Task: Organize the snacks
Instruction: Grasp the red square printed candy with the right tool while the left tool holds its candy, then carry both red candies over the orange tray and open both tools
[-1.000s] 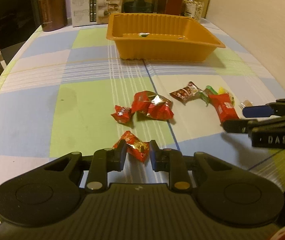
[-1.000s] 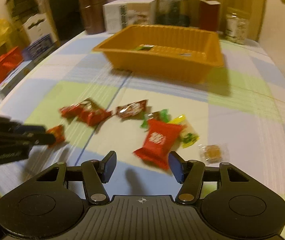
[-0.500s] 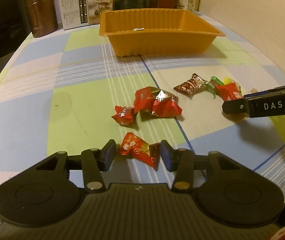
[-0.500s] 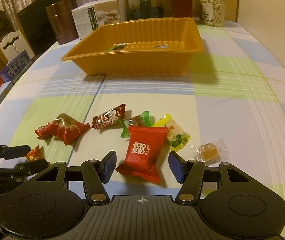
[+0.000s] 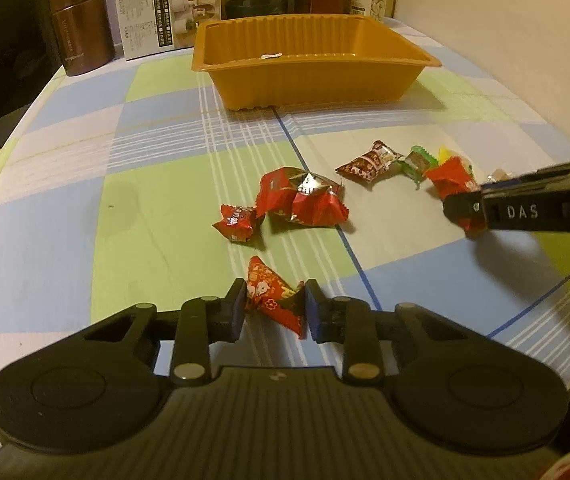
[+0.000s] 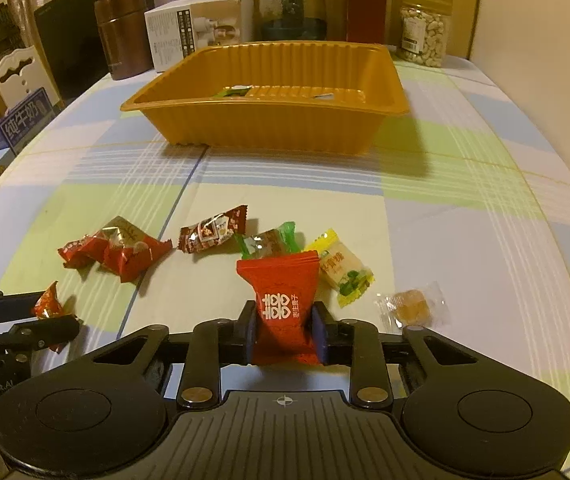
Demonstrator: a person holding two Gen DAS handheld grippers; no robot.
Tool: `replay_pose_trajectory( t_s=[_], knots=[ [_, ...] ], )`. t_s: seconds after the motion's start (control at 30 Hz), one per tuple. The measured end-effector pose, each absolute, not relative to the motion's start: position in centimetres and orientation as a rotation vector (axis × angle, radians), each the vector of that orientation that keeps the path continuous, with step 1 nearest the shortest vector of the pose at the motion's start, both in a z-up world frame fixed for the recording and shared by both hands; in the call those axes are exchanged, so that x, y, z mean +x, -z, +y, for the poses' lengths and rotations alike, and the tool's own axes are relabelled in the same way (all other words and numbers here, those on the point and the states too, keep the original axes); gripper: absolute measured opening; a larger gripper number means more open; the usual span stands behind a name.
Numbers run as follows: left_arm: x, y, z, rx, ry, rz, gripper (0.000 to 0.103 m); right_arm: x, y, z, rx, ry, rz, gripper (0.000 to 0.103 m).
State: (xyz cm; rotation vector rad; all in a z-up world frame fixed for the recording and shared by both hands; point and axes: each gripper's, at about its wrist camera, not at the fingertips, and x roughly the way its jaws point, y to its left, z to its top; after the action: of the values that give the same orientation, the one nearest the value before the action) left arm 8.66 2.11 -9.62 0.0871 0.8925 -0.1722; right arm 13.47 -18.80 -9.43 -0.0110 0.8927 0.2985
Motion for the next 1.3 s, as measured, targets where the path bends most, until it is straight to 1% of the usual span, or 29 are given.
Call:
replay_pose_trajectory(
  t_s=[0.43,0.73,0.97,1.3],
  knots=[
    [8.2,5.9,1.7,0.032,0.171,0.833,0.027,10.7,6.3,-19.2,0.049,-0.308,0.851,0.027],
    [9.2,3.8,1.4,0.012,0.177,0.802,0.027,11.1,3.9,-19.5,0.067,-0.313,0.810,0.027],
    [12.5,1.6,1.1,-0.027,0.202,0.765,0.027,13.4,2.0,-20.0,0.096,-0.319,0.780,0.027],
    [20.7,-2.0,0.3,-0.034,0.239,0.692,0.027,20.9,-1.5,-20.8,0.121,-0.320,0.717,0.027]
  ],
)
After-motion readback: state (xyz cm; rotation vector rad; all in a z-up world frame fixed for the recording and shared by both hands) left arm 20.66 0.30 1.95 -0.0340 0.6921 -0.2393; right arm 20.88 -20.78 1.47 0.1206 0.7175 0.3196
